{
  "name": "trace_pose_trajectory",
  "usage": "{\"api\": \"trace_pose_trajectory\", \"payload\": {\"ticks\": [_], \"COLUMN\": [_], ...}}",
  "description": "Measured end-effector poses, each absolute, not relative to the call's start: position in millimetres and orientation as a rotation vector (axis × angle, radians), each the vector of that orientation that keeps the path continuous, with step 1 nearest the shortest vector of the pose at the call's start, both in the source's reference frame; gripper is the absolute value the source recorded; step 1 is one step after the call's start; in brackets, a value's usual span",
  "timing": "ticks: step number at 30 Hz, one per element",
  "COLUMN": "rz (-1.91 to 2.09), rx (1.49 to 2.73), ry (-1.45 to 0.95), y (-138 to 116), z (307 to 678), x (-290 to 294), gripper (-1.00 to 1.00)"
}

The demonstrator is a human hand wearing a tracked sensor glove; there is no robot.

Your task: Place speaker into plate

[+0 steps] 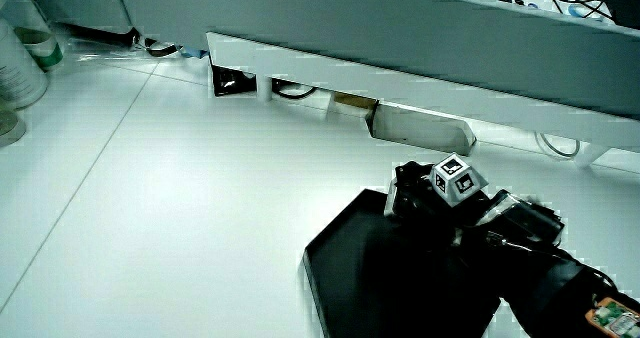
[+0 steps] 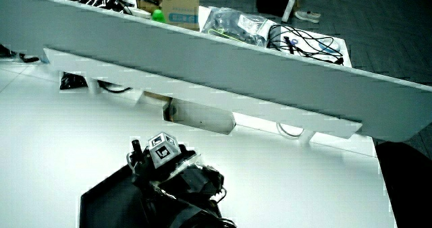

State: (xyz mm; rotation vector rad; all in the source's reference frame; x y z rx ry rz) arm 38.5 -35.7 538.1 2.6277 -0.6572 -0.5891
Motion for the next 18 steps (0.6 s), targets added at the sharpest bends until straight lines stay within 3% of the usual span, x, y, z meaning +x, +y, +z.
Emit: {"api": "trace_pose_trajectory", "payload": {"ticks": [7, 18], "rz": [-0.564, -0.675], "rx": [2.494, 2.38], "ry": [-0.705, -0.704], "y": [-25, -16], "z": [576, 599], "x": [24, 9], "gripper": [0.0, 0.0]}}
